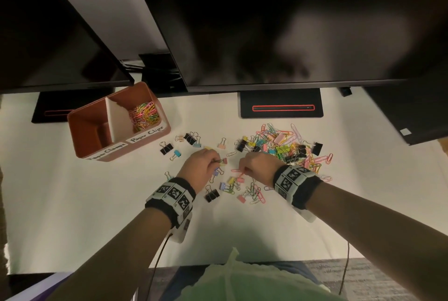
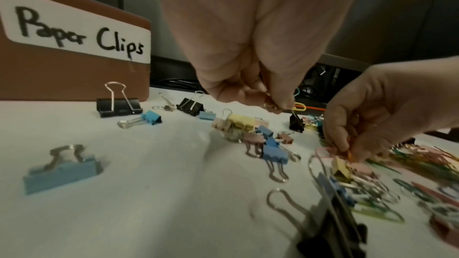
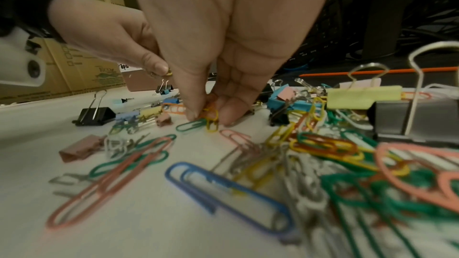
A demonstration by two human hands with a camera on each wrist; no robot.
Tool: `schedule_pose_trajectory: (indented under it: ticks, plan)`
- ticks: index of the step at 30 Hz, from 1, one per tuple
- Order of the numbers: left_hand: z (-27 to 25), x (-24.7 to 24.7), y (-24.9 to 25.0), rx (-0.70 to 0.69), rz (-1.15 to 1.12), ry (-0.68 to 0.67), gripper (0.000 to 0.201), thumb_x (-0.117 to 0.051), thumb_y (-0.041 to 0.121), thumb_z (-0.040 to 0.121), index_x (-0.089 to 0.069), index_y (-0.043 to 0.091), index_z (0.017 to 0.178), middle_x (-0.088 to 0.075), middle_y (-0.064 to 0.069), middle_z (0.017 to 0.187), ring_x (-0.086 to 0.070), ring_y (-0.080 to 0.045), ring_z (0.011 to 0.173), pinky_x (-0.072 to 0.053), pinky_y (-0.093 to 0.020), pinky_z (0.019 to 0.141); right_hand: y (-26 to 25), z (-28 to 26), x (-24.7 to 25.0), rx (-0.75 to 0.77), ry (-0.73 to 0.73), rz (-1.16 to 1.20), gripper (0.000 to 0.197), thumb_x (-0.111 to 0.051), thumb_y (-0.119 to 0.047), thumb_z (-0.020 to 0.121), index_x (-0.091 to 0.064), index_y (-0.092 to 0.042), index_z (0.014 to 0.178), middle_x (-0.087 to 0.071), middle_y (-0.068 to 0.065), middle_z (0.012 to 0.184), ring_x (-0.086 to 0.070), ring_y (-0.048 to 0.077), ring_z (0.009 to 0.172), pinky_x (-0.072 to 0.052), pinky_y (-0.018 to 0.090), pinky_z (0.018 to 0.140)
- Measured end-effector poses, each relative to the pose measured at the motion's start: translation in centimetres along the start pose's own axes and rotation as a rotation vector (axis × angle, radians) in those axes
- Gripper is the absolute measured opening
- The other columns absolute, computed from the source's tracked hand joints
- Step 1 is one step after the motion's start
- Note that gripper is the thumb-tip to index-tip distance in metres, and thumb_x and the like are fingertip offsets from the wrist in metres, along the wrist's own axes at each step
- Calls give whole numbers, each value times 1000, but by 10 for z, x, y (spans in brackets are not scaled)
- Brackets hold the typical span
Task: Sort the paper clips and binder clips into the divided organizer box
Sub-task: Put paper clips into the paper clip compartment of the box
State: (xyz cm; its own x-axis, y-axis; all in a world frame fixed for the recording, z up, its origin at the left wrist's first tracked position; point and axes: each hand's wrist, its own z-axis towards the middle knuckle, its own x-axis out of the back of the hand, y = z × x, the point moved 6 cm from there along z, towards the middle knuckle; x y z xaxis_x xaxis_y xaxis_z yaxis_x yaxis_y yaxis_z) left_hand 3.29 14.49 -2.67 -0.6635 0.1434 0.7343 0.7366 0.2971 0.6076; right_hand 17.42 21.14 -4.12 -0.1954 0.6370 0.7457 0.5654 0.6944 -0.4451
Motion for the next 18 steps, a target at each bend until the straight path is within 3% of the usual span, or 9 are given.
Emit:
schedule_pose_trajectory:
  ticks: [3, 9, 12, 18]
  plan:
    - [-4, 16, -4, 21, -36, 86, 11, -58, 11, 88, -61, 4, 95, -62, -7, 93, -54, -16, 79, -43, -24, 73, -2, 2, 1, -29, -17, 22, 19, -46, -12, 92, -57, -11, 108, -62, 10, 106, -58, 26, 96, -49, 37, 84]
    - [-14, 47, -20, 68, -76, 210, 12, -63, 13, 85, -64, 8, 96, -66, -6, 92, -55, -15, 78, -45, -25, 75, -3, 5, 8, -68, -22, 66, 21, -47, -13, 93, -65, -10, 104, -63, 8, 106, -58, 23, 99, -48, 31, 88]
    - [-22, 71, -32, 109, -127, 276, 9, -64, 13, 84, -65, 11, 93, -67, -3, 88, -59, -17, 79, -49, -29, 76, -12, 7, 29, -46, 51, 100, 20, -51, -14, 92, -66, -10, 105, -64, 7, 107, -59, 22, 99, -48, 30, 89]
    - [-29, 148, -49, 191, -166, 417, 7, -62, 20, 86, -60, 18, 92, -61, 9, 82, -56, -3, 76, -42, -13, 67, -78, 35, 100, 137, 242, 142, 16, -57, -16, 89, -70, -12, 99, -67, 6, 98, -61, 19, 88, -49, 31, 87]
